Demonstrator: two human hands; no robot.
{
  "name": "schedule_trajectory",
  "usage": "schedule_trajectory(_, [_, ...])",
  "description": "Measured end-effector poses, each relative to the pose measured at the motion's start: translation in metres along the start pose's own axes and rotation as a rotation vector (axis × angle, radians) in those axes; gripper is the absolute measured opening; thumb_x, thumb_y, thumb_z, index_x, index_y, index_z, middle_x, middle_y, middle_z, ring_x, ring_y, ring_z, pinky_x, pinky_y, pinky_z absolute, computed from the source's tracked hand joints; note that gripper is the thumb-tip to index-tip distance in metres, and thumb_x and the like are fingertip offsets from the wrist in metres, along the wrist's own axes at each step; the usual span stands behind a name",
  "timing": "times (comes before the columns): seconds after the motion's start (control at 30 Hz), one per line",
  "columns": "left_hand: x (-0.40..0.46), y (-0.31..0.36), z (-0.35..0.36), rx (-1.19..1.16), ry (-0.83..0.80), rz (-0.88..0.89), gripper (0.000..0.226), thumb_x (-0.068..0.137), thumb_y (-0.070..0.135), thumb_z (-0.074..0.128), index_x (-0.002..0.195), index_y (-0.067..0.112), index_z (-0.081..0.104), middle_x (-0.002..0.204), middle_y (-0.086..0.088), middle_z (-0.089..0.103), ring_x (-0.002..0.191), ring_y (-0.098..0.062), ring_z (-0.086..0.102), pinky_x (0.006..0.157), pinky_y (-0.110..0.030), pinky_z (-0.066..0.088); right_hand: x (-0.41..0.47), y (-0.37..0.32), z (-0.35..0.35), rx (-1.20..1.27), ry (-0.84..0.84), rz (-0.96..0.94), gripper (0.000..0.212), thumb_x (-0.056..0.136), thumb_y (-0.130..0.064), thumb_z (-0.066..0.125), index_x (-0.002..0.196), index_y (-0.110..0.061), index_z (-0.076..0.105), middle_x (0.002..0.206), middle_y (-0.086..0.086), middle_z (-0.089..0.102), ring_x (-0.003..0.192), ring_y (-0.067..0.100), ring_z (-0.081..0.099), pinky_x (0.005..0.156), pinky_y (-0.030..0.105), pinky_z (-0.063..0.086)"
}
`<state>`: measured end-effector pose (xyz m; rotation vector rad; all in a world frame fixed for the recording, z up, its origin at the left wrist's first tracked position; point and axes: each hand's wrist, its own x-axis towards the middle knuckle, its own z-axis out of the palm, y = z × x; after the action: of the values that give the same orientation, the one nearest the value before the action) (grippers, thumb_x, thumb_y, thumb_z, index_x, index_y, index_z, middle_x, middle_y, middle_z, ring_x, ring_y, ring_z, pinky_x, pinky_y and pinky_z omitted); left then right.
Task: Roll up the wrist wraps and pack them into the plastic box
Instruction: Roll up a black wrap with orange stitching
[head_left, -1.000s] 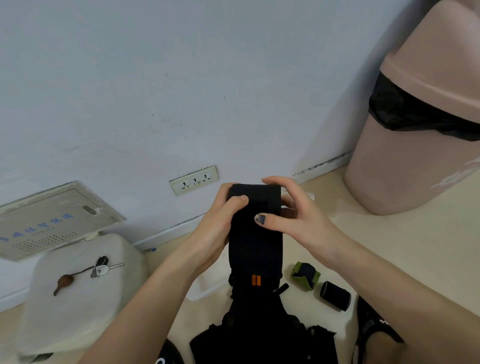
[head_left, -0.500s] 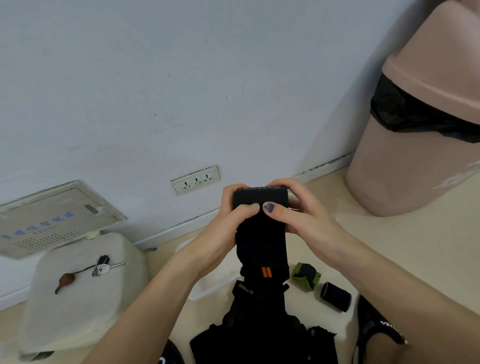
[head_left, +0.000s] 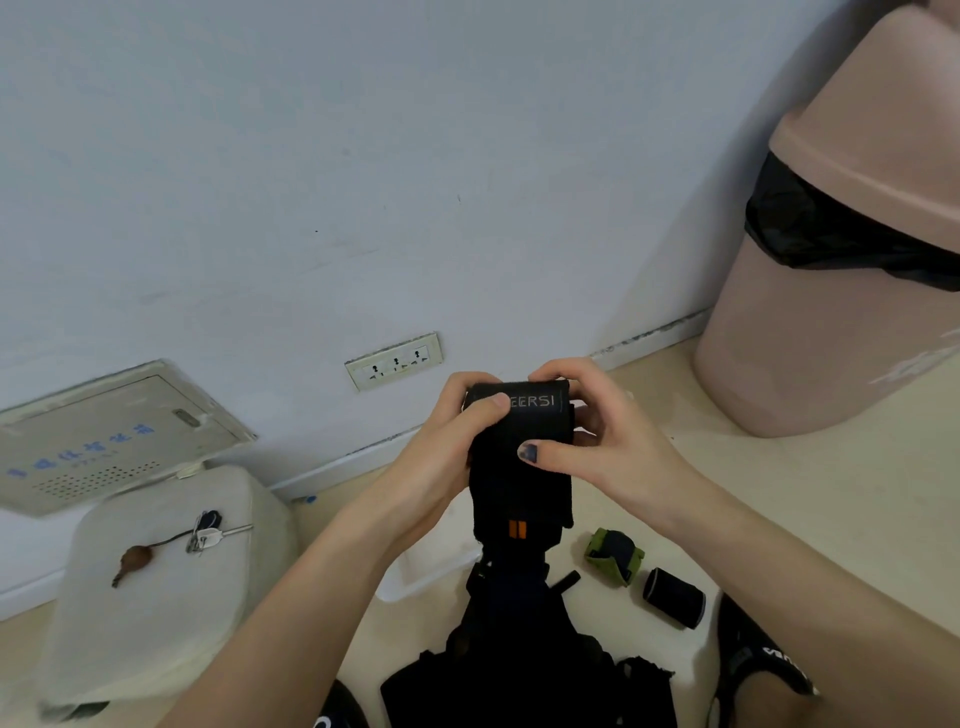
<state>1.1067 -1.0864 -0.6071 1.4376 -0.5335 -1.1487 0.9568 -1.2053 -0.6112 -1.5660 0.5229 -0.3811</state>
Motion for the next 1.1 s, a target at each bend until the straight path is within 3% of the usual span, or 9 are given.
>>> schedule_trajectory(0.13, [-0.002,-0.003,-0.004,0.057,-0.038,0.052,0.033,0.085,0.033,0.063,0.117,0.028,0.056,0.106,-0.003,0.069,0.094,-0.019,0.067,0.086,-0.038,0.052,0.000,-0.002,-0.002,0.113,-0.045,0.180,0.069,0.072,-0.022,0.087,0.130,-0.043,0.057,0.128,0.003,0.065,0.112,0.016,0.070,0.098,0.035,0.056])
schedule_trajectory(0.2, [-0.003,-0.005,-0.004,0.072,-0.043,0.065,0.033,0.086,0.032,0.063,0.117,0.030,0.055,0.111,-0.009,0.067,0.096,-0.021,0.068,0.088,-0.040,0.054,0.001,-0.005,0.001,0.187,-0.038,0.243,0.055,0.086,-0.029,0.082,0.134,-0.039,0.056,0.128,0.001,0.067,0.112,0.013,0.071,0.103,0.041,0.056])
schedule_trajectory(0.3, [-0.003,-0.006,-0.004,0.081,-0.051,0.089,0.034,0.085,0.028,0.064,0.117,0.032,0.055,0.110,-0.009,0.066,0.098,-0.024,0.069,0.090,-0.045,0.055,0.000,-0.008,0.005,0.149,-0.011,0.261,0.029,0.100,-0.039,0.064,0.128,-0.034,0.061,0.121,-0.001,0.071,0.105,0.011,0.073,0.098,0.044,0.060])
schedule_trajectory(0.5, [-0.003,-0.007,-0.003,0.123,-0.046,0.074,0.046,0.078,0.027,0.063,0.121,0.040,0.051,0.107,-0.004,0.067,0.096,-0.019,0.067,0.095,-0.042,0.052,-0.001,-0.004,0.004,0.070,0.009,0.159,0.032,0.087,-0.044,0.072,0.118,-0.041,0.066,0.113,0.001,0.073,0.108,0.020,0.072,0.098,0.047,0.059])
schedule_trajectory(0.6, [-0.004,-0.008,0.001,0.172,-0.062,0.022,0.045,0.091,0.036,0.061,0.132,0.047,0.045,0.107,0.007,0.071,0.100,-0.012,0.071,0.101,-0.041,0.054,-0.003,-0.001,0.002,0.055,0.035,0.098,0.028,0.093,-0.033,0.074,0.119,-0.040,0.065,0.111,0.001,0.073,0.104,0.019,0.072,0.090,0.036,0.061])
schedule_trajectory(0.7, [-0.003,-0.007,0.001,0.155,-0.051,-0.043,0.034,0.106,0.048,0.045,0.138,0.038,0.047,0.116,0.008,0.073,0.106,-0.013,0.073,0.102,-0.044,0.055,-0.004,-0.003,0.000,0.066,0.059,0.063,0.033,0.095,-0.021,0.074,0.123,-0.035,0.064,0.111,0.003,0.073,0.100,0.017,0.074,0.080,0.027,0.059])
schedule_trajectory(0.83, [-0.004,-0.006,0.002,0.166,-0.069,-0.115,0.064,0.091,0.071,0.040,0.141,0.033,0.053,0.128,0.003,0.072,0.114,-0.018,0.071,0.104,-0.049,0.053,-0.005,0.002,0.006,-0.017,0.084,0.007,0.042,0.091,-0.019,0.078,0.124,-0.041,0.063,0.111,-0.004,0.071,0.105,0.015,0.070,0.084,0.032,0.061])
schedule_trajectory(0.97, [-0.008,-0.006,0.002,0.116,-0.069,-0.127,0.059,0.092,0.069,0.045,0.140,0.035,0.052,0.130,0.005,0.071,0.115,-0.020,0.071,0.103,-0.052,0.053,-0.006,0.002,0.006,-0.019,0.106,-0.023,0.046,0.089,-0.013,0.079,0.121,-0.040,0.063,0.111,-0.007,0.071,0.104,0.010,0.069,0.083,0.032,0.061])
schedule_trajectory(1.1, [-0.009,0.001,0.001,-0.023,-0.025,-0.111,0.037,0.101,0.046,0.054,0.133,0.027,0.056,0.130,-0.005,0.070,0.116,-0.024,0.070,0.100,-0.050,0.056,-0.005,0.002,0.007,0.022,0.077,-0.042,0.051,0.086,-0.003,0.079,0.121,-0.036,0.061,0.115,-0.002,0.068,0.109,0.017,0.067,0.088,0.036,0.061])
